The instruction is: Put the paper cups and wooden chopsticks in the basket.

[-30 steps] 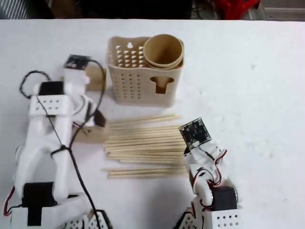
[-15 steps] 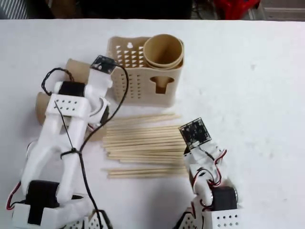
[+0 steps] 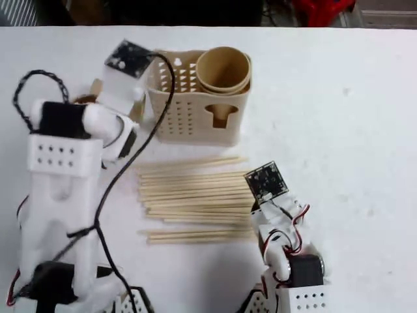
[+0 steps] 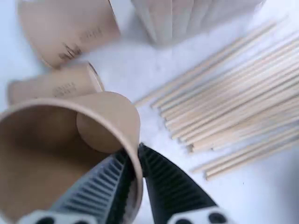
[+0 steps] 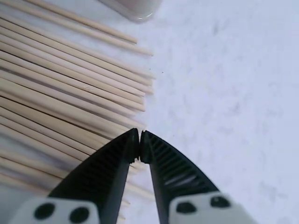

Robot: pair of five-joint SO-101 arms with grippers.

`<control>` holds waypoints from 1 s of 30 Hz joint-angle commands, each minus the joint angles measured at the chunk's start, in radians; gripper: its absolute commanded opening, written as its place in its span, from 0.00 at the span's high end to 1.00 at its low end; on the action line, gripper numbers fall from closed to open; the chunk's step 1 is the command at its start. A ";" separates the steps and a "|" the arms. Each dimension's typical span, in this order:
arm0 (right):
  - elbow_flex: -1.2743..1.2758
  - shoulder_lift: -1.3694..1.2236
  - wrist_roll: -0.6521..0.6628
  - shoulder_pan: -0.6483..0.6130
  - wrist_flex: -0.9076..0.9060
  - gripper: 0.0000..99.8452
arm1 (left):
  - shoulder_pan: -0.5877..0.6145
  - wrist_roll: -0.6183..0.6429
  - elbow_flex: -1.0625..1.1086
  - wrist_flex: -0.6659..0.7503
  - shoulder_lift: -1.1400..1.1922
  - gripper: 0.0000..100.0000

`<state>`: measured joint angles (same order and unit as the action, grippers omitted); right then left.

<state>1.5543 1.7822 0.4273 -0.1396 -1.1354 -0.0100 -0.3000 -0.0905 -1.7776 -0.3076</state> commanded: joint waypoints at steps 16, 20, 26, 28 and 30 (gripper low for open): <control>0.012 0.004 0.011 0.001 0.038 0.98 | -0.438 -0.009 -0.322 0.474 0.082 0.98; 0.017 0.004 0.011 0.001 0.038 0.98 | -0.438 -0.006 -0.408 0.493 0.243 0.98; 0.017 0.004 0.011 0.001 0.038 0.98 | -0.455 -0.005 -0.626 0.361 0.430 0.98; 0.017 0.004 0.011 0.001 0.038 0.98 | -0.461 -0.011 -0.692 0.316 0.478 0.98; 0.017 0.004 0.011 0.001 0.038 0.98 | -0.469 -0.008 -0.746 0.290 0.526 0.97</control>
<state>1.5773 1.7822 0.4258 -0.1381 -1.1201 -0.4549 -0.3076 -0.6966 -1.4354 0.1603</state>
